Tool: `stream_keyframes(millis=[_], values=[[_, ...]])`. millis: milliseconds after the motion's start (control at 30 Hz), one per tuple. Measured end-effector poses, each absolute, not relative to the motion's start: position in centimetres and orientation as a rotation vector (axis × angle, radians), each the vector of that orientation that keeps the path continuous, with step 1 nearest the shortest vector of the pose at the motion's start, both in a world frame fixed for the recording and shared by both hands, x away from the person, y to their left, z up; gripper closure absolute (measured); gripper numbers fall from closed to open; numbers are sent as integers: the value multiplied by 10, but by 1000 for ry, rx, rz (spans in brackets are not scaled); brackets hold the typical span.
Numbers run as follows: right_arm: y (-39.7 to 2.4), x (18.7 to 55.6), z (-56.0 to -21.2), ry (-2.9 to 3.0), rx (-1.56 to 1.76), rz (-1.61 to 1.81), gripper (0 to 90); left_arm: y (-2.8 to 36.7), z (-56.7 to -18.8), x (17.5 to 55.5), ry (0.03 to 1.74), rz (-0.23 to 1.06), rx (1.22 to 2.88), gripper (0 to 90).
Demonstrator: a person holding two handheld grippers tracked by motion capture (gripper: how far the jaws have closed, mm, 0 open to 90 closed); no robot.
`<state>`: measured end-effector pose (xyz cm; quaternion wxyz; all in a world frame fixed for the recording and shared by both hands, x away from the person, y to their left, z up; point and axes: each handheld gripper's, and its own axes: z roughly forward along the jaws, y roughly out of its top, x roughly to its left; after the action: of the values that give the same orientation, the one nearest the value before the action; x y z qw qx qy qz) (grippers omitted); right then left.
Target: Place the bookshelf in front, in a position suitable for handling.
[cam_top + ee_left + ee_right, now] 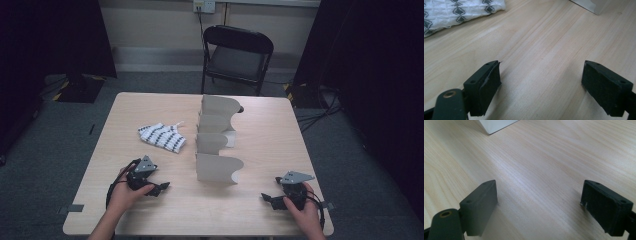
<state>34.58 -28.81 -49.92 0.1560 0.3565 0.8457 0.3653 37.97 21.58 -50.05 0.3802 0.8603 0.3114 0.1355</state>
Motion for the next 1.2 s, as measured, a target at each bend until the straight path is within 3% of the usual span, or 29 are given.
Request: stream_keyframes(millis=[1200], values=[[-288,346,-499,2421,1021,1046,130,216,-500,379,804,350,2192,162]])
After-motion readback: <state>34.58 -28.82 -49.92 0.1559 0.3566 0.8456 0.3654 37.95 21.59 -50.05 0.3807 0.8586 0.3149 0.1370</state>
